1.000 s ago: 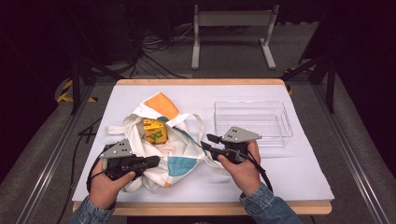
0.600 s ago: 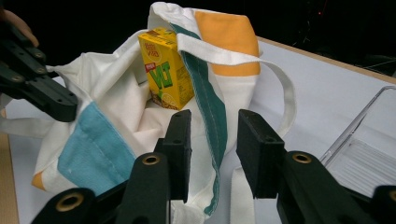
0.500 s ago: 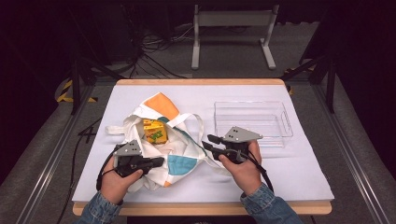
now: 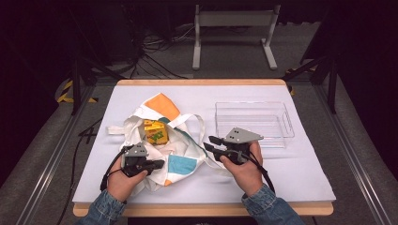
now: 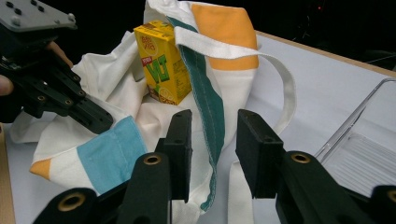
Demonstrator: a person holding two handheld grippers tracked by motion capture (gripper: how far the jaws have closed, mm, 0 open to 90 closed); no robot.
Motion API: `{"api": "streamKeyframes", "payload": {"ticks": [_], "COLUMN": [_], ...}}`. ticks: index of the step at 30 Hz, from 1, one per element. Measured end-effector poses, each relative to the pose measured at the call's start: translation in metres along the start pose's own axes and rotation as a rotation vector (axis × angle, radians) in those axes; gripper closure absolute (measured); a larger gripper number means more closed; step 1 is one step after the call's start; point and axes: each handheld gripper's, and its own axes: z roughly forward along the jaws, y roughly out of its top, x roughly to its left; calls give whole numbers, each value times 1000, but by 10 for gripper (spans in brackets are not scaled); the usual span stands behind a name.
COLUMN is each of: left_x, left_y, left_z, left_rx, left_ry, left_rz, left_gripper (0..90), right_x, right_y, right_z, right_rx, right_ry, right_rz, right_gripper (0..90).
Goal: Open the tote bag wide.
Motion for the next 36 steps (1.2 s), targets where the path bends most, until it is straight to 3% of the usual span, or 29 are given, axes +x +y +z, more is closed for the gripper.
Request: {"api": "streamKeyframes", "payload": {"ticks": [5,10,16,23,30,36], "left_x": [2,4,-3,-4,7,23], "left_y": [-2,-2,7,18,34,53], "left_z": [5,3,-14,-35,-58,-77], "left_rx": [30,16,-39,-89,-147,-218], "left_ry": [-8,-25,-34,-10,2,28], "left_rz": [-13,-16,24,54,62,55], "left_gripper": [900,898,836,813,834,844], "right_x": [0,0,-1,0,-4,-9], "right_y": [-1,-2,-1,-1,-3,-7], "right_z": [1,2,0,-3,-12,-23], "right_rx": [2,8,3,-11,-11,-23], "right_ry": [0,2,4,27,13,-6], "right_rz": [1,1,3,-23,-14,0], "right_gripper": [654,654,651,649,676,676]}}
